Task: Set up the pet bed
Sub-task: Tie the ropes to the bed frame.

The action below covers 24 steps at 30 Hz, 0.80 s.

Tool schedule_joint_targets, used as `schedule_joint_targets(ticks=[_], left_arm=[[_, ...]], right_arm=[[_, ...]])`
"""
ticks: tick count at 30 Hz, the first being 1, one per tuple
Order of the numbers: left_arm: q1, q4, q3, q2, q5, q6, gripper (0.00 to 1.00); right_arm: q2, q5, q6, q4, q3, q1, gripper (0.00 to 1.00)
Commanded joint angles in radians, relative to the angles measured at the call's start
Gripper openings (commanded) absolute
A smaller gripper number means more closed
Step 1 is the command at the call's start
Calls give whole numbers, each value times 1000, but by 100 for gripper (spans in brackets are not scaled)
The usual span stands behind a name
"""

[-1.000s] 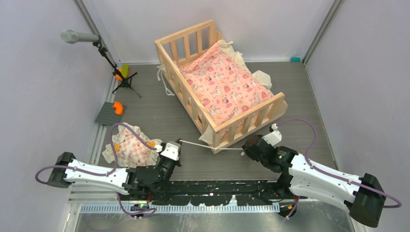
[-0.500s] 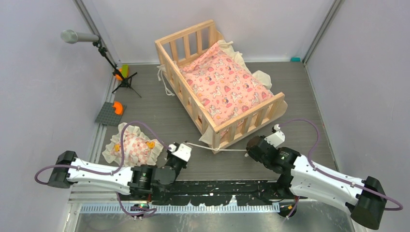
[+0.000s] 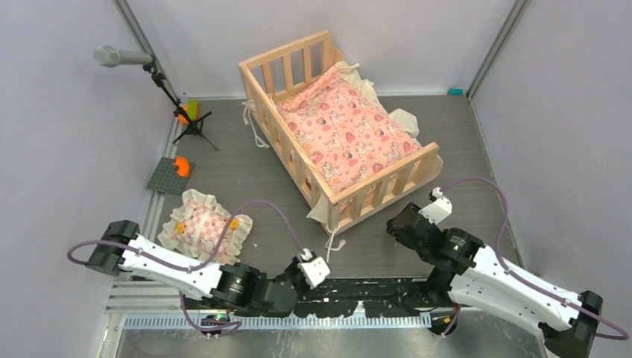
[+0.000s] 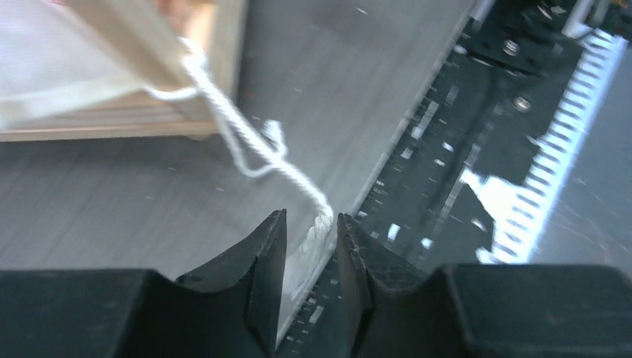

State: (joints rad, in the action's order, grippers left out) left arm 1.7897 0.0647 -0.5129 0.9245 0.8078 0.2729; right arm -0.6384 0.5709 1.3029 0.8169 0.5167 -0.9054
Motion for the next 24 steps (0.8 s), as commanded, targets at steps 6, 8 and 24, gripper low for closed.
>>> schedule_joint_targets(ticks=[6, 8, 24], left_arm=[[112, 94, -97, 103, -37, 155, 91], [117, 110, -111, 91, -16, 159, 94], [-219, 297, -591, 15, 181, 135, 94]], right_arm=[[87, 128, -45, 179, 138, 5, 49], [101, 140, -77, 195, 162, 5, 50], [-110, 260, -388, 405, 806, 5, 50]])
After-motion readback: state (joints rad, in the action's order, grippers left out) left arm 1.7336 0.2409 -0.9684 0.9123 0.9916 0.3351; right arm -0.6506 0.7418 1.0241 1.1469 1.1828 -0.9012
